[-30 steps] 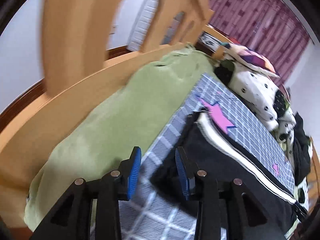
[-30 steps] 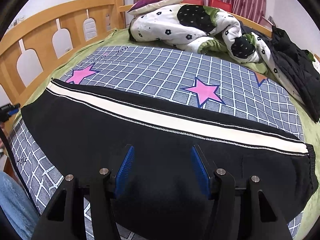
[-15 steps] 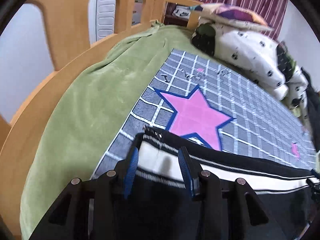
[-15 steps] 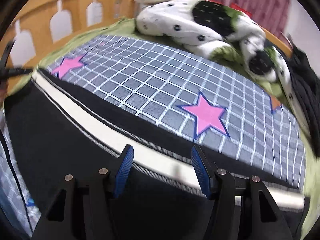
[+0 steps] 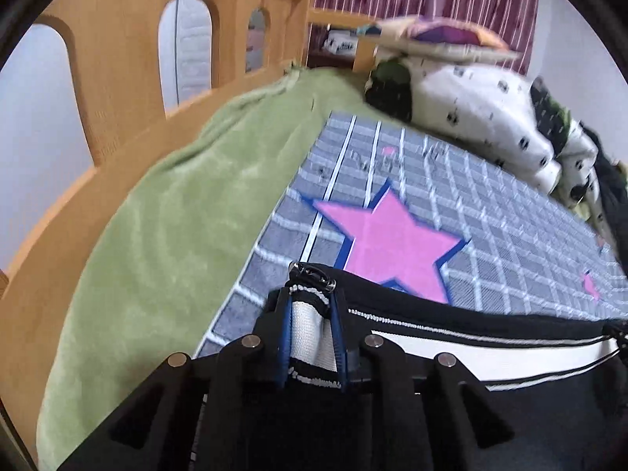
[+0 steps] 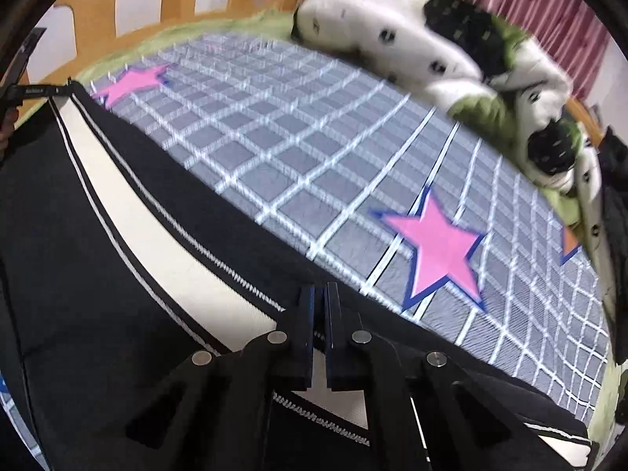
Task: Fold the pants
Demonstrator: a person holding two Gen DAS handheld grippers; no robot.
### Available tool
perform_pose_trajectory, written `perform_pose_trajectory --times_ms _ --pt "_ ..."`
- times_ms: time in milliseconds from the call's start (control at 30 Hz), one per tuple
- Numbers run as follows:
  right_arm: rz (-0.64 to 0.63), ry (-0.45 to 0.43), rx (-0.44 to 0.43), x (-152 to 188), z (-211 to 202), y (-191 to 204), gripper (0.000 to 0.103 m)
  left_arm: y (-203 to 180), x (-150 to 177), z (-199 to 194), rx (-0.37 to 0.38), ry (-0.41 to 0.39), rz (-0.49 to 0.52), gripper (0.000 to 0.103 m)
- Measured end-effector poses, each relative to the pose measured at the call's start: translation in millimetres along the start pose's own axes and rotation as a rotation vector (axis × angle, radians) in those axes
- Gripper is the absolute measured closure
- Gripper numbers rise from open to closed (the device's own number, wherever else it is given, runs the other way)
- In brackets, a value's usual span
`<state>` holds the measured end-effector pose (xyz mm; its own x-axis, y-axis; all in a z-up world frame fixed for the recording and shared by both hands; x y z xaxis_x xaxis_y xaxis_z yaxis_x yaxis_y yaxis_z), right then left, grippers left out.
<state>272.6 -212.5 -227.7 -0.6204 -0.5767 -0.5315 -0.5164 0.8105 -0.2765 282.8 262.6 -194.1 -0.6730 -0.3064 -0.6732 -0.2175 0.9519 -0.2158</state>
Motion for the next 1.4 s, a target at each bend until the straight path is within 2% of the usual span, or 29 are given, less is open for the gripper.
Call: perform_pose_trajectory --times_ms 67,133,200,300,400,433,467,533,567,600,667,700,767,833,900,933,1000,1067,1133,1267,1400 --pt "0.011 -0.029 0.009 -5 -5 -3 0.100 1 -10 -10 0.035 -0.032 -0.026 0.086" --pt "0.042 -0.058 0.000 -10 -10 -8 0.100 3 -15 -8 0.040 -0.035 -0.035 0.086" --pt "0.071 -0.070 -0.012 -13 -8 -13 0.100 6 -11 5 0.014 -0.009 -0.027 0.086" --pt "0.096 -0.029 -0.021 -10 14 -12 0.100 9 5 32 -0.042 0.063 -0.021 0.085" --pt "0.122 -0.025 0.019 -1 35 -8 0.096 7 9 34 -0.091 0.051 0.015 0.079" --pt "0.130 -0.035 0.037 -2 33 -9 0.095 6 8 31 -0.101 0.051 0.026 0.071" --pt "0.139 -0.034 0.039 -4 30 -10 0.093 6 9 28 -0.115 0.055 0.029 0.059" --pt "0.169 -0.042 0.026 -4 17 -18 0.090 10 10 18 -0.132 0.052 0.016 0.044" --pt "0.185 -0.060 0.024 -3 7 -26 0.087 12 11 11 -0.127 0.039 0.005 0.043" --pt "0.199 -0.085 0.031 0 -7 -39 0.076 13 11 6 -0.119 0.029 -0.002 0.043" --pt "0.233 -0.119 0.070 9 -28 -68 0.061 13 15 -5 -0.080 0.022 -0.031 0.042" --pt "0.266 -0.127 0.083 18 -36 -84 0.061 12 17 -9 -0.059 0.029 -0.050 0.041" --pt "0.328 -0.107 0.070 35 -38 -102 0.062 10 21 -12 -0.023 0.042 -0.080 0.039" --pt "0.356 -0.020 0.067 60 -16 -111 0.064 7 25 -16 -0.014 0.051 -0.086 0.039" --pt "0.361 0.070 0.108 85 15 -111 0.066 6 26 -19 -0.029 0.049 -0.075 0.039" --pt "0.374 0.033 0.137 84 14 -113 0.066 6 28 -22 -0.034 0.043 -0.075 0.039" --pt "0.352 0.060 0.180 78 13 -111 0.068 5 31 -30 -0.038 0.040 -0.077 0.039" --pt "0.362 0.043 0.197 70 2 -113 0.074 3 37 -43 -0.034 0.036 -0.078 0.039" --pt "0.426 -0.013 0.186 61 -21 -117 0.073 0 43 -57 -0.028 0.029 -0.074 0.039" --pt "0.579 -0.082 0.081 48 -70 -104 0.070 -13 52 -89 -0.003 0.041 -0.070 0.040" --pt "0.560 -0.129 0.080 32 -124 -65 0.063 -37 45 -138 0.019 0.001 -0.019 0.040"
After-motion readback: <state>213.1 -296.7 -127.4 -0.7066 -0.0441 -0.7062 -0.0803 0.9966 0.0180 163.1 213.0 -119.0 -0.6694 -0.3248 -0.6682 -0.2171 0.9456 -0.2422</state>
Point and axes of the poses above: each gripper's, at about its wrist camera, not at the fingertips, and z roughly the way its jaws point, y to its left, x to its underside, the point moved 10 cm from there along z, roughly the way its jaws point, and after that the axes turned 6 degrees about -z, right-handed, at the moved point
